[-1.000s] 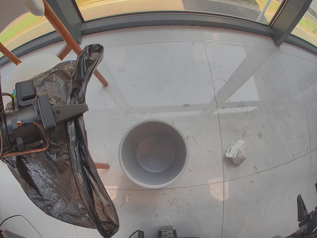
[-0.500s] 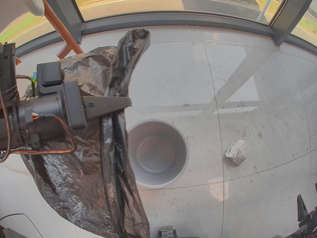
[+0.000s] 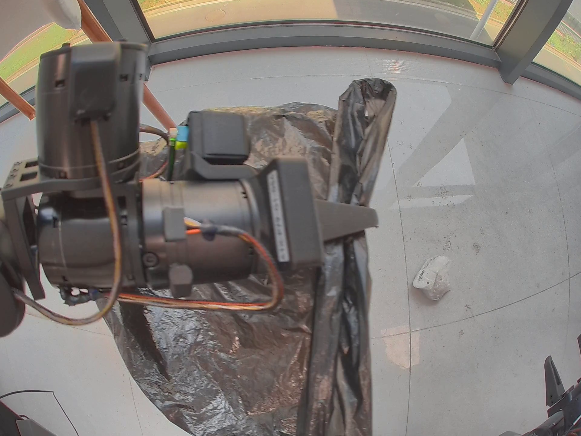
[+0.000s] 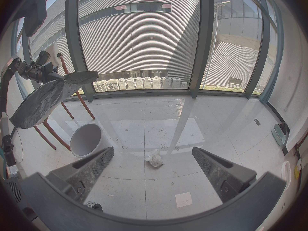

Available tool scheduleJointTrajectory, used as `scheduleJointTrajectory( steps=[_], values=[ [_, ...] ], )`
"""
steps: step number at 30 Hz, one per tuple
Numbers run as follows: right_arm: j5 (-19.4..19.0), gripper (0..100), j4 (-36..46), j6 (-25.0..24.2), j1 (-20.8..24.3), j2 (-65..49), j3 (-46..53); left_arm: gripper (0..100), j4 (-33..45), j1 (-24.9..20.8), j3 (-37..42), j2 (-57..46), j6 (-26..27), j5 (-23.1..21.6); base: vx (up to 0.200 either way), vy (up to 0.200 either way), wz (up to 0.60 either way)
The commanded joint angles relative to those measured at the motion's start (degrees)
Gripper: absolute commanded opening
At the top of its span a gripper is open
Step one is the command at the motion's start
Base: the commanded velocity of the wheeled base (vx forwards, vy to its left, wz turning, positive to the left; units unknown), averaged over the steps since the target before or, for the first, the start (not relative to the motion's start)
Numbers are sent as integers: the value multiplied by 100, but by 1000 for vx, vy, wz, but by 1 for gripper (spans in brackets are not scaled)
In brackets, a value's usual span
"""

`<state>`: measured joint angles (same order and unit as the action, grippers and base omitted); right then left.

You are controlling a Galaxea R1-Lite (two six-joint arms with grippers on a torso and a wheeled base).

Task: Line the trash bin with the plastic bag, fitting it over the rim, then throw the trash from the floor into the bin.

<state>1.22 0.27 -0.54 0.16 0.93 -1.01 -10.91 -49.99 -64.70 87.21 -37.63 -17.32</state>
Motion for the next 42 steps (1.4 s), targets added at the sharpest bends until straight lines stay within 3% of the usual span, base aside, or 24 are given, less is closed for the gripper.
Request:
scheduleJointTrajectory(
  steps=[1, 21, 30, 33, 38, 39, 42],
  values=[
    [1, 100, 0, -8, 2, -66, 92, 0, -8, -292, -254, 516, -42, 1, 0, 0, 0],
    [1, 100, -9, -34, 2, -66, 92, 0, -456, -362, -289, 938, -34, -34, 0, 0, 0],
    [1, 100, 0, -34, 2, -66, 92, 0, -429, -265, -201, 1008, 133, -465, 0, 0, 0],
    [1, 100, -9, -34, 2, -66, 92, 0, -438, 183, 27, 1017, 784, -579, 0, 0, 0],
    [1, 100, -9, -34, 2, -66, 92, 0, -438, 658, 229, 1008, 1179, -940, 0, 0, 0],
    [1, 100, 0, -34, 2, -66, 92, 0, -438, 965, 344, 1008, 1399, -1036, 0, 0, 0],
    [1, 100, -9, -34, -7, -66, 92, 0, -447, 1334, 396, 1000, 1935, -1063, 0, 0, 0]
  ],
)
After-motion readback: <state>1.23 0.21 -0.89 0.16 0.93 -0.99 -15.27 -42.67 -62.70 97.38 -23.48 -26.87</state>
